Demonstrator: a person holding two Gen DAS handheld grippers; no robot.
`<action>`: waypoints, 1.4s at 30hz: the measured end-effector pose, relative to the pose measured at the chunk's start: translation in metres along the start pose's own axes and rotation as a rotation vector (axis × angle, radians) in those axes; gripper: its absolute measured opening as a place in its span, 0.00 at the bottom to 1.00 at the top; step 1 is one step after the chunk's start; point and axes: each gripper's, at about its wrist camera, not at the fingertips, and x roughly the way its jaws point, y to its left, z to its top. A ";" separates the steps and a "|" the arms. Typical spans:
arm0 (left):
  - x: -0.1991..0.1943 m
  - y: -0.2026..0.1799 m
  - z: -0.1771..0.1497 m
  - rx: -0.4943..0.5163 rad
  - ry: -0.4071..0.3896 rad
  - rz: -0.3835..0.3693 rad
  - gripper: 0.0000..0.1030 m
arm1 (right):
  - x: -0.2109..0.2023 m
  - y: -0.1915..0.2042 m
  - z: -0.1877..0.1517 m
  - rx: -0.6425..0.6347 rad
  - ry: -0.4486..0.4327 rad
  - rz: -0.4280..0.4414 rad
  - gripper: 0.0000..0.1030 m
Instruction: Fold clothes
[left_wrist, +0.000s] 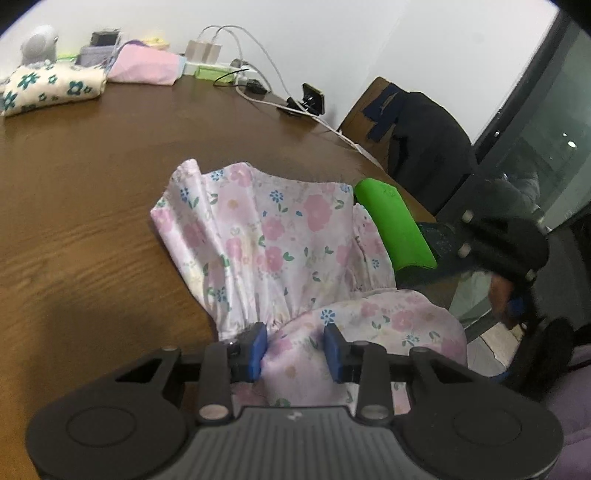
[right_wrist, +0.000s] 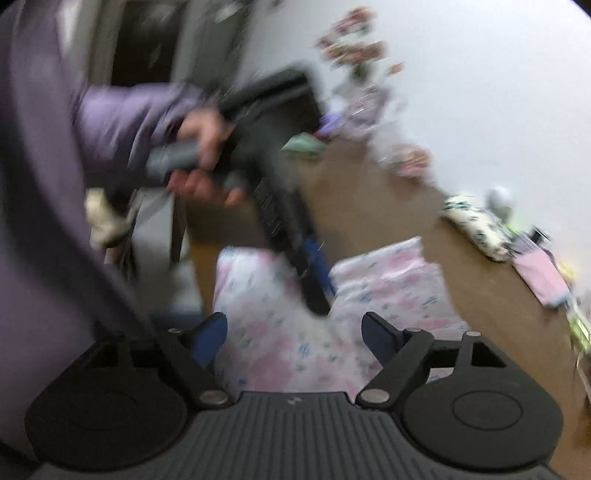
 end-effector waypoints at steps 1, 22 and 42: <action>-0.002 -0.002 -0.003 -0.008 0.003 0.008 0.31 | 0.005 0.001 -0.003 -0.024 0.025 0.027 0.79; -0.077 -0.062 -0.070 0.537 -0.257 -0.108 0.83 | 0.043 -0.134 -0.045 0.474 0.046 0.606 0.23; -0.020 -0.013 -0.028 0.049 -0.144 -0.127 0.53 | -0.002 -0.126 -0.068 0.705 -0.168 0.307 0.56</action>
